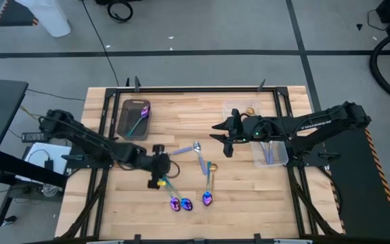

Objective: Sort silverware by color (type)
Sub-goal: Put the blue spoon into the black bin

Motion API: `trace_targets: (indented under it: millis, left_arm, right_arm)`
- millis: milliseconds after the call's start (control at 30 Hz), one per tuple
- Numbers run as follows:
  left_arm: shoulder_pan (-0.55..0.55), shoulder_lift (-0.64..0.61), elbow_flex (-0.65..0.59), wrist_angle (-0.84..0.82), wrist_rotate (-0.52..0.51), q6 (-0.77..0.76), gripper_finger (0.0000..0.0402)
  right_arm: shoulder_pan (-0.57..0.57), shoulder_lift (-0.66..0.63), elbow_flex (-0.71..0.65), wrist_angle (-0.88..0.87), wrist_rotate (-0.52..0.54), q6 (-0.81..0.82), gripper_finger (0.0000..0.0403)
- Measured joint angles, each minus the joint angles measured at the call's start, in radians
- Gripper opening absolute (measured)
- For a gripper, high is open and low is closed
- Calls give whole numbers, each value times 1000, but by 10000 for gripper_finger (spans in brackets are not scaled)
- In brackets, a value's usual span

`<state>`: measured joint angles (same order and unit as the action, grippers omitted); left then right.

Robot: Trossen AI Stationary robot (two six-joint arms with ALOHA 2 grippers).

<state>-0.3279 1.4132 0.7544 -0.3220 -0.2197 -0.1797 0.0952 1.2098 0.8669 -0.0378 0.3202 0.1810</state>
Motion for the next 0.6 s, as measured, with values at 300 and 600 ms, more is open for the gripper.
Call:
trace_targets:
  millis: [300,600]
  left_arm:
    - [-69,131,-1,141,45,-19,144]
    - [-83,169,0,291,146,36,142]
  right_arm:
    - [0,0,0,8,0,0,168]
    - [0,0,0,4,0,0,168]
